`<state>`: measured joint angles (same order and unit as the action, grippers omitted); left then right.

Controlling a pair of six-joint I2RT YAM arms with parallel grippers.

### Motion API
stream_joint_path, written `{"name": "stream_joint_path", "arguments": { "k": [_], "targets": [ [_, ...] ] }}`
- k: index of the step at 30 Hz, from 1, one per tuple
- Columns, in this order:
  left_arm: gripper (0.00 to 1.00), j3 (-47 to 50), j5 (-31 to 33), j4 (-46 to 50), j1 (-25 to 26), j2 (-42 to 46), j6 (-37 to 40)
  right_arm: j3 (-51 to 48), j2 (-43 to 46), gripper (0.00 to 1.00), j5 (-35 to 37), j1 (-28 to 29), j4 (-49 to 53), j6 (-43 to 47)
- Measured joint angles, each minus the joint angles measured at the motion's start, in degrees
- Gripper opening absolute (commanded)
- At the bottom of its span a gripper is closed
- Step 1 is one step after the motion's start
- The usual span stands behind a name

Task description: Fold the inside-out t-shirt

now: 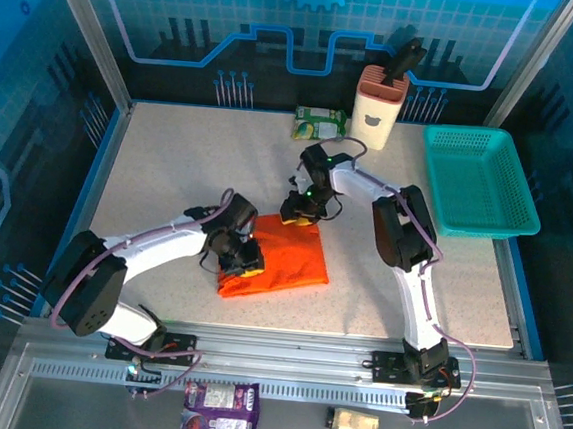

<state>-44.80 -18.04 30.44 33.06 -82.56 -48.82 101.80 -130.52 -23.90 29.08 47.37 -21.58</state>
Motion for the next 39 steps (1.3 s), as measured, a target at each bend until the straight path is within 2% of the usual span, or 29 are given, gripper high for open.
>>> {"name": "stream_joint_path", "arguments": {
  "k": [7, 13, 18, 25, 29, 32, 37, 39],
  "targets": [
    [0.16, 6.4, -0.1, -2.7, -0.4, -0.3, -2.3, -3.1, 1.4, 0.42, -0.9, -2.8, -2.1, -0.2],
    [0.16, 5.8, -0.9, -4.5, -6.2, -2.8, -0.5, -10.3, 5.9, 0.42, 0.2, -4.9, -3.7, -0.2],
    [0.15, 0.4, -1.8, -4.9, -10.9, -8.7, 2.8, -19.4, 12.1, 0.43, 1.7, -7.0, -4.5, -0.4],
    [0.14, -11.4, -2.2, -4.7, -14.1, -19.3, 8.1, -35.4, 23.4, 0.44, 2.4, -7.5, -5.8, -3.1],
    [0.14, -18.1, -2.2, -4.6, -14.9, -24.8, 10.1, -44.9, 30.3, 0.45, 0.4, -6.8, -9.5, -7.8],
    [0.14, -22.3, -2.3, -4.1, -15.3, -27.8, 11.2, -49.7, 33.8, 0.44, -1.7, -4.1, -13.0, -12.3],
    [0.16, -27.2, -2.0, -2.6, -15.8, -30.9, 13.1, -50.7, 35.5, 0.44, -3.7, 2.4, -17.4, -18.3],
    [0.17, -27.8, -1.4, -1.6, -16.2, -30.9, 13.6, -50.7, 36.3, 0.45, -4.0, 3.3, -17.9, -19.4]
  ]
}}
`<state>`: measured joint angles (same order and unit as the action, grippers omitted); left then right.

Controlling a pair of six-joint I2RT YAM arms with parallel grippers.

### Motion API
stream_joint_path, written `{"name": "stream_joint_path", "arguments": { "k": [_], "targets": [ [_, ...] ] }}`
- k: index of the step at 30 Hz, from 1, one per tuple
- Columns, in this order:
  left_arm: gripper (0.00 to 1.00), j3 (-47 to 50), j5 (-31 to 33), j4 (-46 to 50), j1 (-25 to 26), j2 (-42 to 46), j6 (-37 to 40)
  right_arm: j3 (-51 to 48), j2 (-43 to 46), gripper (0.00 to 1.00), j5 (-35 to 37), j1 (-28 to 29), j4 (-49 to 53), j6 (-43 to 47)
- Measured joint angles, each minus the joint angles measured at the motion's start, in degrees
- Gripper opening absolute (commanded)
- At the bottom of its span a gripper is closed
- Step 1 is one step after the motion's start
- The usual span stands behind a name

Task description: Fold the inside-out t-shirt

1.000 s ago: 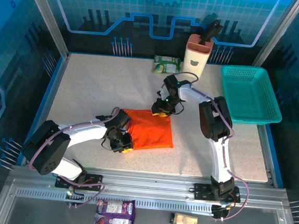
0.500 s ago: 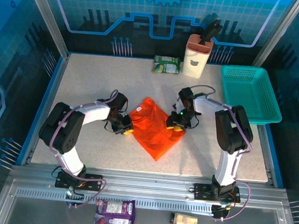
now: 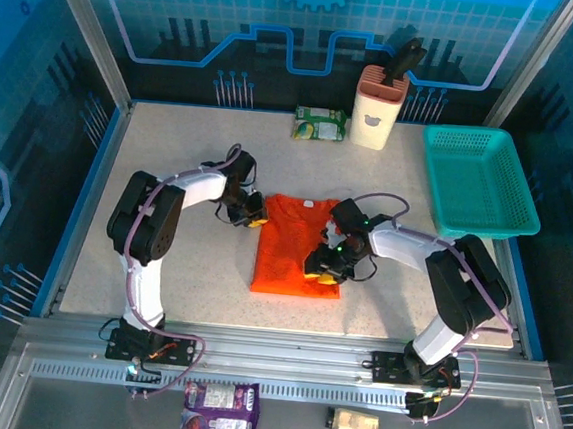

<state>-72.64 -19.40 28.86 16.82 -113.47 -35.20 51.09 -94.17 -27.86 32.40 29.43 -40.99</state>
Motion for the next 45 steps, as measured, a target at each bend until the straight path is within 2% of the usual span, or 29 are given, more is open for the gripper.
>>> {"name": "stream_joint_path", "arguments": {
  "k": [4, 13, 25, 36, 40, 45],
  "targets": [
    [0.22, -0.3, 1.0, 1.8, -1.7, 0.5, 1.4, 1.6, 2.0, 0.45, 0.8, -1.3, 1.7, 0.0],
    [0.32, -0.4, 3.1, 5.7, -2.8, 7.2, 3.8, 12.2, 2.6, 0.45, 2.9, -9.5, 6.2, 5.5],
    [0.39, -2.8, 4.0, 8.7, -1.8, 8.9, 4.1, 22.3, -7.5, 0.44, 5.6, -16.4, 9.1, 12.8],
    [0.4, -11.2, 7.6, 9.6, 2.4, 1.0, 4.2, 26.0, -12.7, 0.41, 6.9, -16.8, 8.8, 14.3],
    [0.4, -15.7, 10.8, 10.6, 3.1, -3.2, 5.2, 28.0, -16.1, 0.4, 9.1, -17.2, 8.6, 15.2],
    [0.36, -19.9, 12.6, 11.6, 3.0, -8.5, 5.9, 31.4, -19.7, 0.4, 11.3, -17.7, 8.6, 16.7]
  ]
}}
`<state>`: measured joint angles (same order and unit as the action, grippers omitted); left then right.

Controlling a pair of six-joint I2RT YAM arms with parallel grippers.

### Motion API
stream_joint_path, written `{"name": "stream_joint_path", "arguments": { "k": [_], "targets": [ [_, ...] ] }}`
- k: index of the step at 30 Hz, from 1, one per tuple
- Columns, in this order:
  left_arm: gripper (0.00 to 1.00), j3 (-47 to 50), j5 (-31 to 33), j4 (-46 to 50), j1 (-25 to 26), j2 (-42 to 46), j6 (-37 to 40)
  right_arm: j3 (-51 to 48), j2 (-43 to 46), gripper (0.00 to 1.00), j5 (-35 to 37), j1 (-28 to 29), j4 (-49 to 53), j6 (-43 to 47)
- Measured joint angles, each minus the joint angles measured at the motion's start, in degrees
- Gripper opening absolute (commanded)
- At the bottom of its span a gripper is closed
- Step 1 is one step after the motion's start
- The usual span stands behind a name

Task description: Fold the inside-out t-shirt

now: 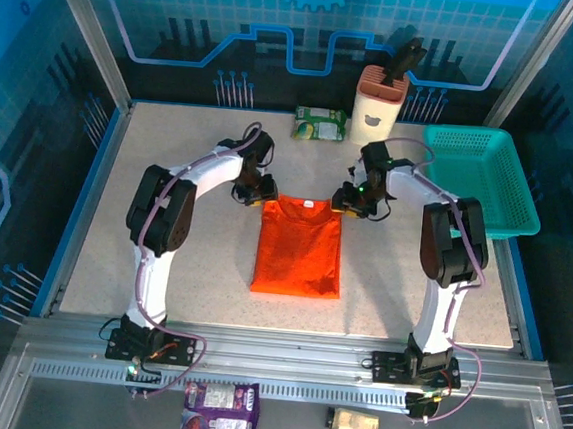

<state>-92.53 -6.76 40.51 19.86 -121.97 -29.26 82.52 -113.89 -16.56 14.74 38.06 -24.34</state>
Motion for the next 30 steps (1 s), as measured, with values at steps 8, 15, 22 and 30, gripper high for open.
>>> {"name": "stream_joint_path", "arguments": {
  "k": [8, 15, 22, 30],
  "targets": [
    [0.15, -2.8, 1.9, 1.4, -0.1, -3.6, 1.2, 3.1, -4.3, 0.26, -0.8, -1.3, -1.1, 1.1],
    [0.04, -4.0, 2.1, 1.3, -0.4, -4.4, 1.1, 5.6, -8.8, 0.0, -2.1, -1.5, -2.4, 1.9],
    [0.1, -4.3, 2.1, 1.3, -0.7, -4.6, 1.2, 8.2, -10.5, 0.08, -0.6, -1.7, -2.1, 2.2],
    [0.31, -3.5, 3.0, 2.1, -1.0, -3.1, 0.9, 2.3, -4.0, 0.31, -0.3, -1.7, -1.5, 1.3]
  ]
}}
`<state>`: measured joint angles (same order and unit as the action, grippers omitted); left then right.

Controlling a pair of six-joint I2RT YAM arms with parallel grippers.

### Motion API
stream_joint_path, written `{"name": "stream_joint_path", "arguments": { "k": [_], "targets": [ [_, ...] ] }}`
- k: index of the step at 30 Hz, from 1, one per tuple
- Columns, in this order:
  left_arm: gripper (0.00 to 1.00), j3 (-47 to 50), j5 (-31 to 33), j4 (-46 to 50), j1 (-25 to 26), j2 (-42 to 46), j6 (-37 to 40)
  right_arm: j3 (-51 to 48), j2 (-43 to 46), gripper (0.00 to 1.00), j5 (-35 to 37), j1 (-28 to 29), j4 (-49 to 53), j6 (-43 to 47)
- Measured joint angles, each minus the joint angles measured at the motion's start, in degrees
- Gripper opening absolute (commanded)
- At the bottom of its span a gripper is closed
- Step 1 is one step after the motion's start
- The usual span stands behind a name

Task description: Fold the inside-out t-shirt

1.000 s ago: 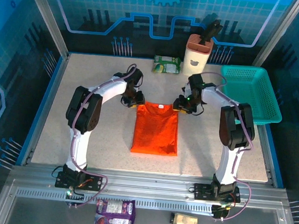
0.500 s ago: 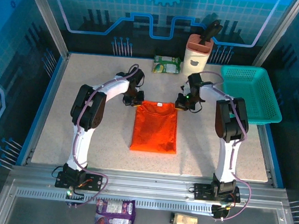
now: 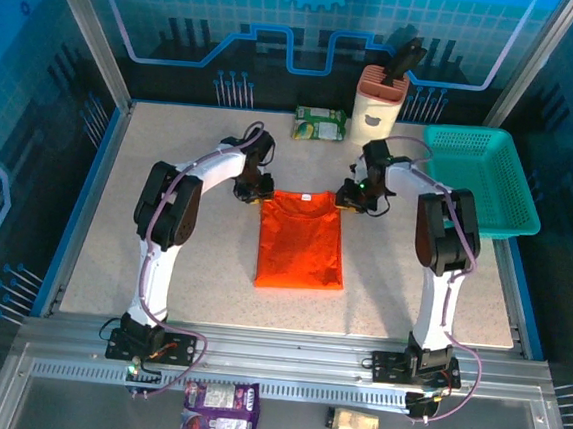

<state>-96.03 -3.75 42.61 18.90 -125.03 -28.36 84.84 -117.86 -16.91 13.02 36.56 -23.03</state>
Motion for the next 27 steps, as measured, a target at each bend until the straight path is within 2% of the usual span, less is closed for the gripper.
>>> {"name": "stream_joint_path", "arguments": {
  "k": [6, 12, 16, 21, 27],
  "targets": [
    [0.28, 7.3, -0.7, 0.6, 0.6, 11.6, -0.2, -12.0, 14.6, 0.32, -1.1, 0.7, 0.1, -1.0],
    [0.19, 19.2, -4.5, -1.4, 7.6, 22.3, -4.2, -23.8, 21.6, 0.32, -2.8, 4.5, -0.2, -2.1],
    [0.12, 22.3, -7.9, -3.0, 13.9, 22.4, -7.7, -29.3, 21.7, 0.31, -4.1, 7.3, -0.6, -2.9],
    [0.06, 20.9, -10.8, -5.5, 19.7, 21.0, -10.4, -31.3, 21.7, 0.31, -4.5, 9.1, -1.9, -3.7],
    [0.03, 17.8, -10.9, -5.5, 22.6, 15.4, -10.7, -31.4, 21.0, 0.3, -3.9, 9.2, -3.5, -3.9]
  ]
}}
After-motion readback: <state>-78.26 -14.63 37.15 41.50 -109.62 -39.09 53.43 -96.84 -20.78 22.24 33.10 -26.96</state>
